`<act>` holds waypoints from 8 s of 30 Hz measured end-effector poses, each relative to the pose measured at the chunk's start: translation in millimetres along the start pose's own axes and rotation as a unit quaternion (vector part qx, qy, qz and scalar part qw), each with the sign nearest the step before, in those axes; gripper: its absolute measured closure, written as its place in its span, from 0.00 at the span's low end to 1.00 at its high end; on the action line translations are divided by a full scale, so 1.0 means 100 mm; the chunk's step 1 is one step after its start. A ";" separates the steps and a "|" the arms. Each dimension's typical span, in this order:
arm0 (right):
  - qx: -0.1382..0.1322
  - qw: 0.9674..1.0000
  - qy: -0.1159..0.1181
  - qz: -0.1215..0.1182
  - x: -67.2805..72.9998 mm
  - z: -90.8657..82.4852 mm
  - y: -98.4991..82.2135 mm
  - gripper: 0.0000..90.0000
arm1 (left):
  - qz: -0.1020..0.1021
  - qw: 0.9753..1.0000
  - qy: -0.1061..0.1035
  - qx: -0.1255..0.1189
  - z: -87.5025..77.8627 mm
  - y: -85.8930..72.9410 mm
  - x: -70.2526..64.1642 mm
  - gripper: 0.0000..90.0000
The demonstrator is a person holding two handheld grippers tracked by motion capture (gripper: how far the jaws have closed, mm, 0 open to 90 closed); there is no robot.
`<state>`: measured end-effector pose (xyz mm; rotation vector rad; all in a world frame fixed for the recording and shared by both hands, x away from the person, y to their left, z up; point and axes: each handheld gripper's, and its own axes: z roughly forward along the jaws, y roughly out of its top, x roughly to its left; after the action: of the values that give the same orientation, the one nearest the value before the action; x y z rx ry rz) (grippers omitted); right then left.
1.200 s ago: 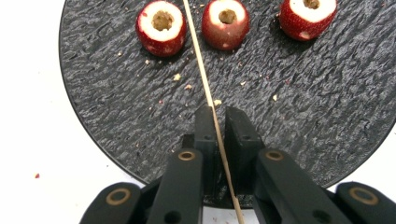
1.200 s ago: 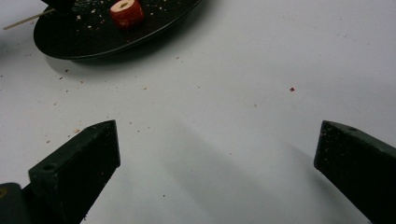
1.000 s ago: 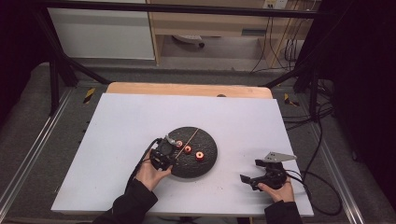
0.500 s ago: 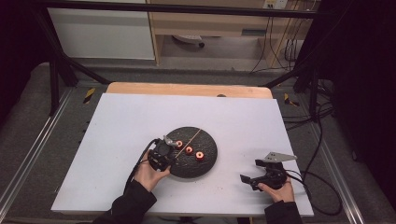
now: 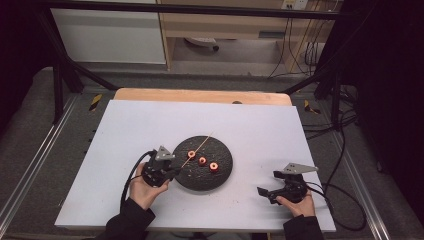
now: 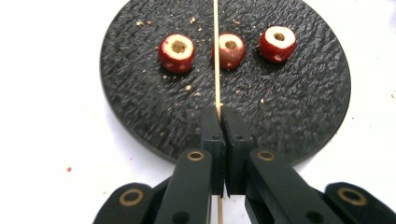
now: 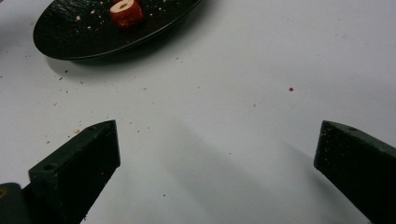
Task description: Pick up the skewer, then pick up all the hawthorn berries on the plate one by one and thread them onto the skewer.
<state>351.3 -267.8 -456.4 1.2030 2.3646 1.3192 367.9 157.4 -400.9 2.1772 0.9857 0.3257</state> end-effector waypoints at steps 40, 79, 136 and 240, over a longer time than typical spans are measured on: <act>0.018 0.999 -0.007 -0.026 0.37 0.26 0.63 0.01 | 0.005 0.995 -0.034 -0.090 -0.43 -0.75 0.29 0.98; 0.182 0.980 -0.004 -0.078 0.85 1.15 1.45 0.23 | 0.001 0.996 -0.033 -0.084 -0.38 -0.79 0.34 0.98; 0.187 0.981 0.029 -0.032 0.85 1.08 1.63 0.68 | 0.010 0.996 -0.033 -0.084 -0.36 -0.78 0.28 0.98; -0.357 0.907 0.075 0.213 0.85 1.12 1.18 0.69 | -0.022 0.989 -0.039 -0.138 -0.18 -0.56 -0.18 0.98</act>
<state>418.7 -102.5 -412.5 1.4145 1.4521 2.2092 316.2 178.7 -426.4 1.9014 0.8874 0.3315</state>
